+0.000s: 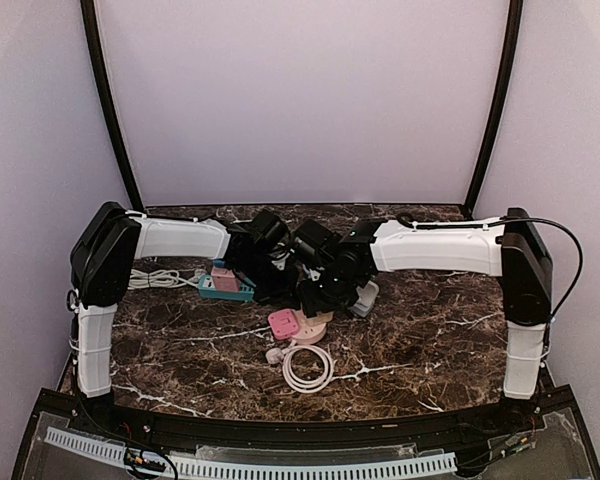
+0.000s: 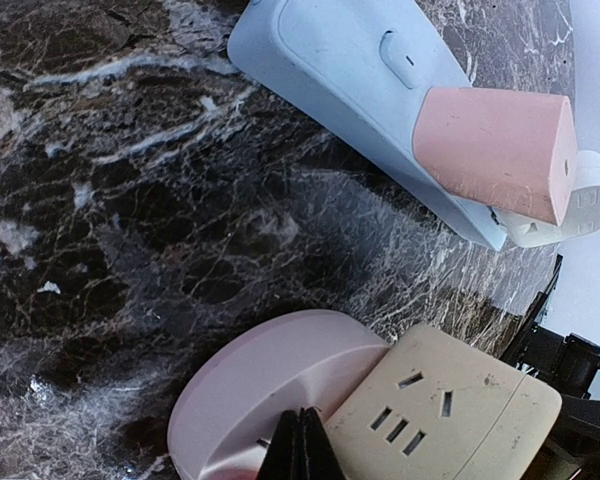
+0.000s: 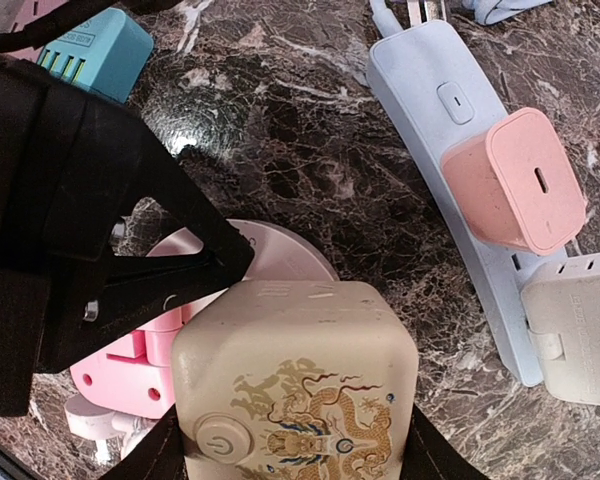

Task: Pull the plug off the socket

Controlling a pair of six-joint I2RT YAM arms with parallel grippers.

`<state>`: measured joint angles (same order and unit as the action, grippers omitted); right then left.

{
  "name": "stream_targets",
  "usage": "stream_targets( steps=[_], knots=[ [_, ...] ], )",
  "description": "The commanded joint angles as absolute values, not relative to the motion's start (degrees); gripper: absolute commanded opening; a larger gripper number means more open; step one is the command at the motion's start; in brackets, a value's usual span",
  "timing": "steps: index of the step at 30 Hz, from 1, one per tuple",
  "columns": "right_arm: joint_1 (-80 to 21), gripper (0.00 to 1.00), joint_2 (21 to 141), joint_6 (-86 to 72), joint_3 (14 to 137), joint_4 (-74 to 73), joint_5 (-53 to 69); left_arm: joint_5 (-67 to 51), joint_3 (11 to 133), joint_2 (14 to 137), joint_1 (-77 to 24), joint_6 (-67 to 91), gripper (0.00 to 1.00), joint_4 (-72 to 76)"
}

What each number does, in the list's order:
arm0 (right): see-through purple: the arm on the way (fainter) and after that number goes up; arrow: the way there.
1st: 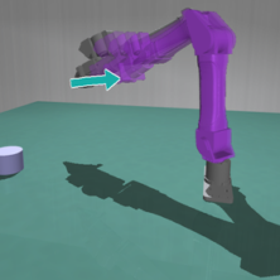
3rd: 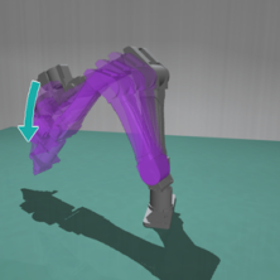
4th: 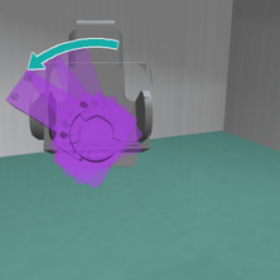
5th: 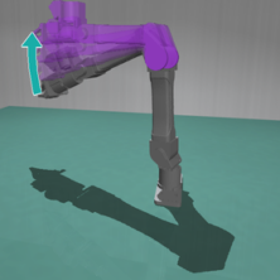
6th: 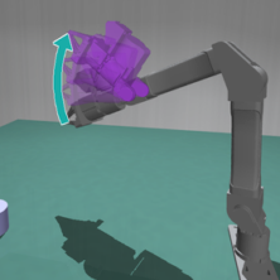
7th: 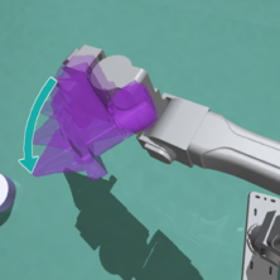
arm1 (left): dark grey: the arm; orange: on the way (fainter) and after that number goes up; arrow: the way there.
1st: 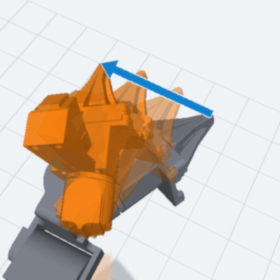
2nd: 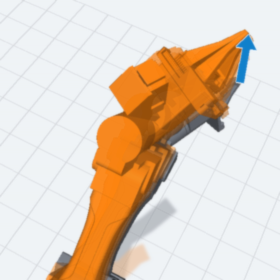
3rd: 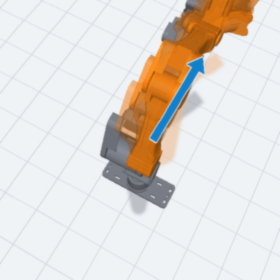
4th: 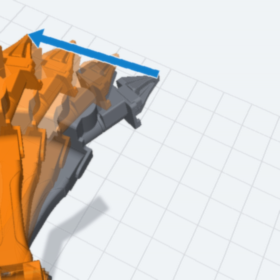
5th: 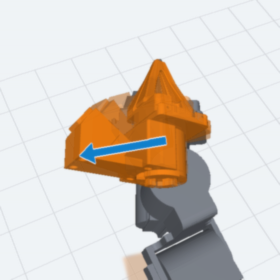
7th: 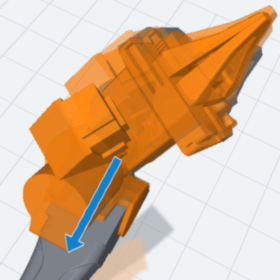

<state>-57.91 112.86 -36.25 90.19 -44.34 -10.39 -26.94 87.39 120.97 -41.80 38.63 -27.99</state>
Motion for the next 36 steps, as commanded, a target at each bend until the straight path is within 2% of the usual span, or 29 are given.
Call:
stream_targets(
  steps=[1,15,23,36],
  knots=[
    [-58.07,0.21,111.14,-35.39,95.13,-40.45,-14.55,-20.27,83.87,127.32,-43.13,37.24,0.0,-38.01],
    [-54.44,0.21,110.1,-35.87,93.6,-40.48,-9.06,-18.94,82.79,128.0,-43.64,37.86,0.0,-37.56],
    [-58.94,0.21,113.37,-34.5,99.46,-45.16,-16.34,-18.72,82.93,128.42,-43.66,38.13,0.0,-37.53],
    [-51.01,0.21,105.91,-36.28,86.93,-36.29,-4.05,-18.26,83.43,128.65,-43.84,37.97,0.0,-37.83]
  ],
)
